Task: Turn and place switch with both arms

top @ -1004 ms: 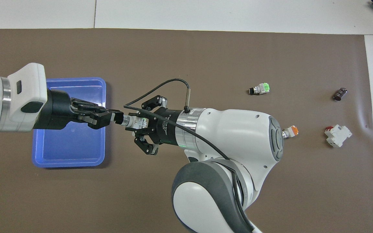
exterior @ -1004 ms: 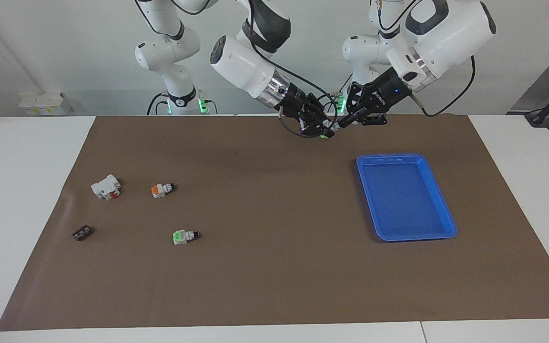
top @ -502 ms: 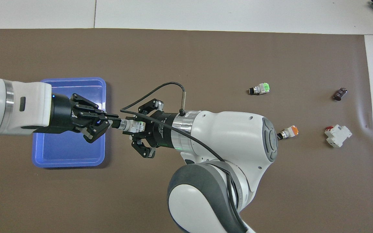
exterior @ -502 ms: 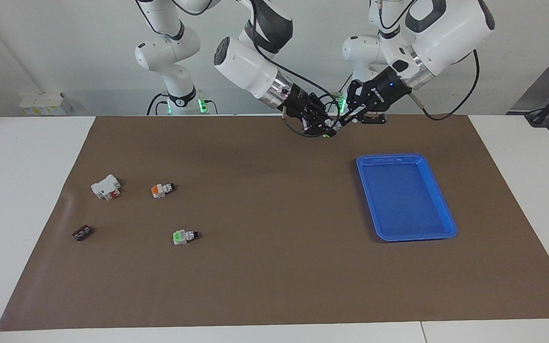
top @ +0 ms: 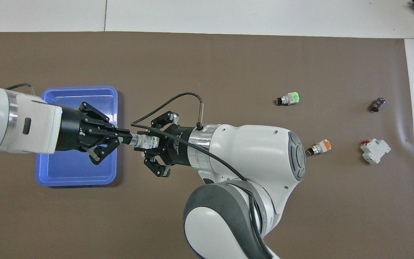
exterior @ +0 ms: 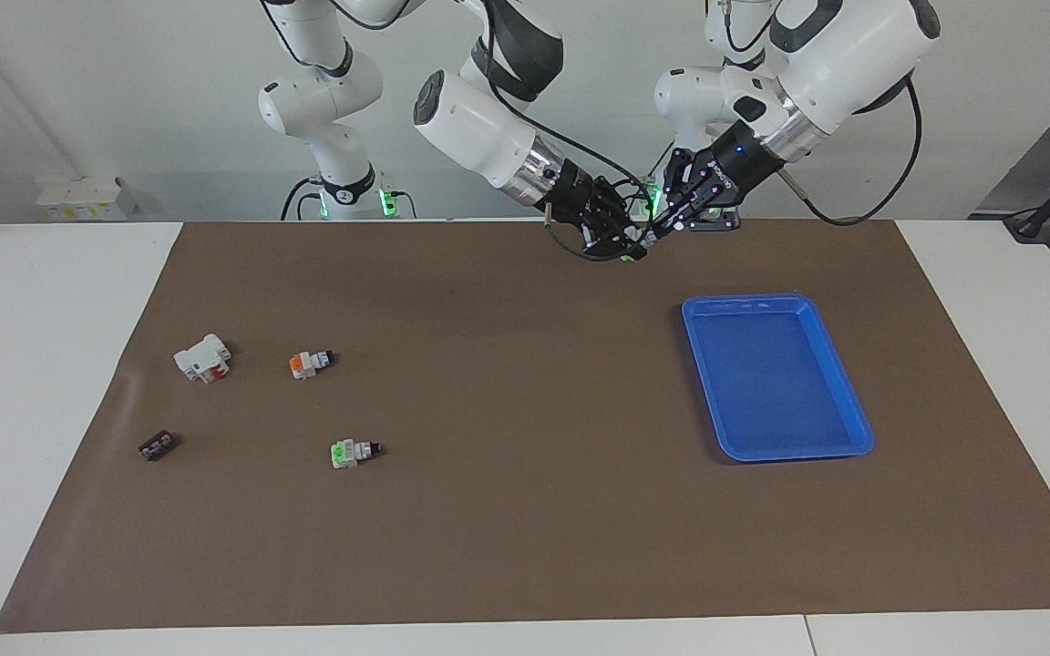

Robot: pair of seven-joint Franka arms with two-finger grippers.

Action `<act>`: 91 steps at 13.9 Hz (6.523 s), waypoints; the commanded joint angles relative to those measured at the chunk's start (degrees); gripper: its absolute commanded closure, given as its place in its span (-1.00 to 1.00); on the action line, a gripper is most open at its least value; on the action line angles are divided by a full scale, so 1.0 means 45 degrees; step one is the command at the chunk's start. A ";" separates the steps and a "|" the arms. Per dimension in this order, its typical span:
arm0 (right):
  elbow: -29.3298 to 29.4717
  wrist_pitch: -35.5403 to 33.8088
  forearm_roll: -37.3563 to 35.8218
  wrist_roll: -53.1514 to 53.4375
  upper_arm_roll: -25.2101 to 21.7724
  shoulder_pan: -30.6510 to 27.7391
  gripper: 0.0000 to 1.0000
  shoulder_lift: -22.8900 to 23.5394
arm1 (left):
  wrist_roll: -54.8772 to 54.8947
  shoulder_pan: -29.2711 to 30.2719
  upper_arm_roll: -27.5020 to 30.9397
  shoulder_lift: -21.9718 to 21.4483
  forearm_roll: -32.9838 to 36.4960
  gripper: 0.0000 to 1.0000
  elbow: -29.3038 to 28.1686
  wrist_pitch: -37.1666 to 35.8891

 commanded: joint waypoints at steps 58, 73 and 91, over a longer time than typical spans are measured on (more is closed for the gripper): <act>0.2769 -1.3037 -1.3422 -2.0366 -0.2211 -0.6748 -1.00 -0.3012 | -0.9070 0.0972 0.1154 0.0474 0.7622 -0.99 -0.0646 -0.0181; 0.2886 -1.3153 -1.3325 -2.0308 -0.2230 -0.6709 -1.00 -0.2934 | -1.1301 0.1539 0.1115 0.1668 0.7034 -1.00 0.3896 -0.3780; 0.2886 -1.3231 -1.3169 -1.9839 -0.1703 -0.7060 -1.00 -0.2934 | -1.1281 0.1090 0.1310 0.1356 0.7894 -1.00 0.3232 -0.3585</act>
